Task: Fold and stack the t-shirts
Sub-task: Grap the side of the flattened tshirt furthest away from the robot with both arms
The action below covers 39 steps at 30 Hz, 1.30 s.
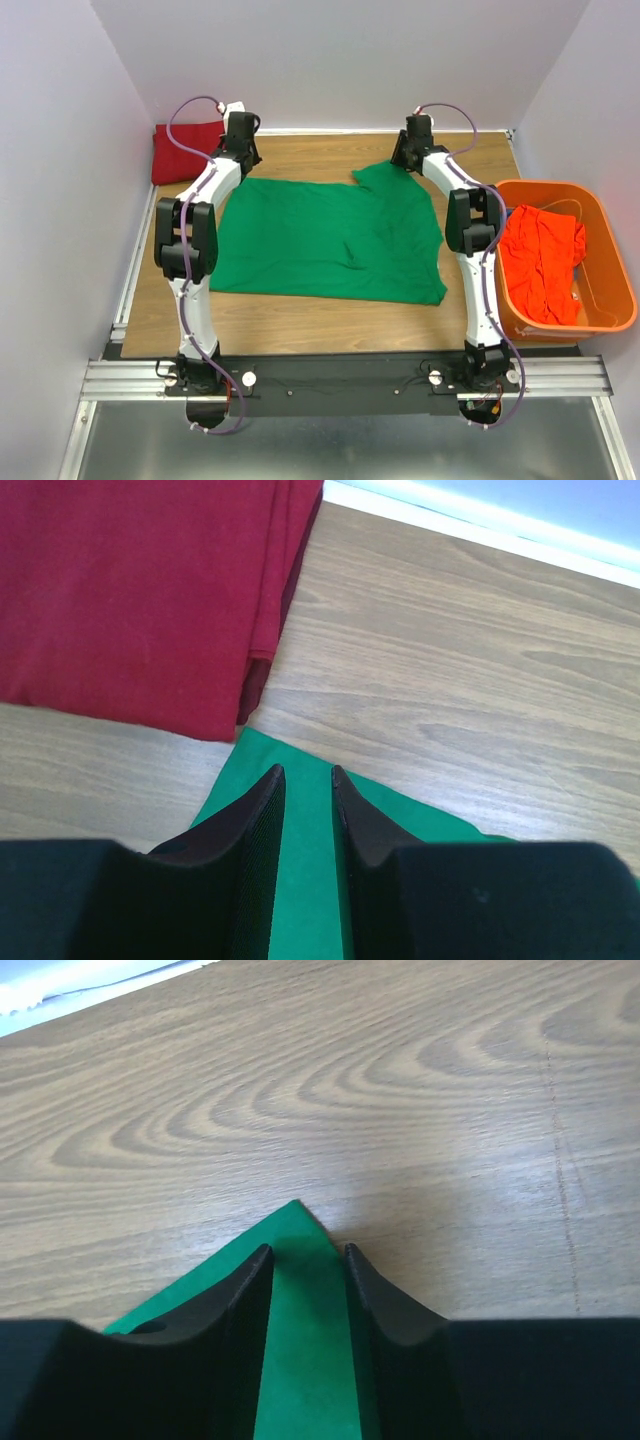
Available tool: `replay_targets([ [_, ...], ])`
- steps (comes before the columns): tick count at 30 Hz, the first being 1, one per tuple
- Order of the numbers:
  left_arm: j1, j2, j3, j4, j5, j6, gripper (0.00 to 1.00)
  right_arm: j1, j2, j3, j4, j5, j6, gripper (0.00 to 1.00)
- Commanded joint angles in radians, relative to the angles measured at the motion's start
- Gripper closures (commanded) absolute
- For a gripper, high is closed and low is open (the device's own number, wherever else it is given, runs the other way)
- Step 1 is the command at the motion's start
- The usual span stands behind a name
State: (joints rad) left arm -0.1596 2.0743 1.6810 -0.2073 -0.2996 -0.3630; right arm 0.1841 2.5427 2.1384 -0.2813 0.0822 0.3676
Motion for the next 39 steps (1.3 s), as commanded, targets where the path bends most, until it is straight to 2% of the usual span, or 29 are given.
replay_targets([
  [1,-0.004,0.033,0.036,0.008,-0.016,0.012,0.67,0.014,0.047,-0.037,-0.033,-0.015,0.027,0.62],
  [6,-0.004,0.082,0.091,-0.018,-0.024,0.007,0.67,0.012,0.015,-0.06,-0.032,0.02,0.028,0.77],
  [14,-0.004,0.159,0.177,-0.073,-0.079,-0.004,0.67,0.014,-0.094,-0.089,-0.032,0.113,0.042,0.93],
  [21,-0.005,0.202,0.221,-0.113,-0.122,-0.02,0.67,0.011,-0.191,-0.124,-0.025,0.195,0.036,0.95],
  [33,-0.004,0.309,0.336,-0.199,-0.191,-0.047,0.67,0.009,-0.243,-0.17,-0.024,0.172,0.04,0.96],
  [39,0.002,0.363,0.416,-0.26,-0.158,-0.063,0.69,0.008,-0.275,-0.201,-0.021,0.179,0.036,0.96],
])
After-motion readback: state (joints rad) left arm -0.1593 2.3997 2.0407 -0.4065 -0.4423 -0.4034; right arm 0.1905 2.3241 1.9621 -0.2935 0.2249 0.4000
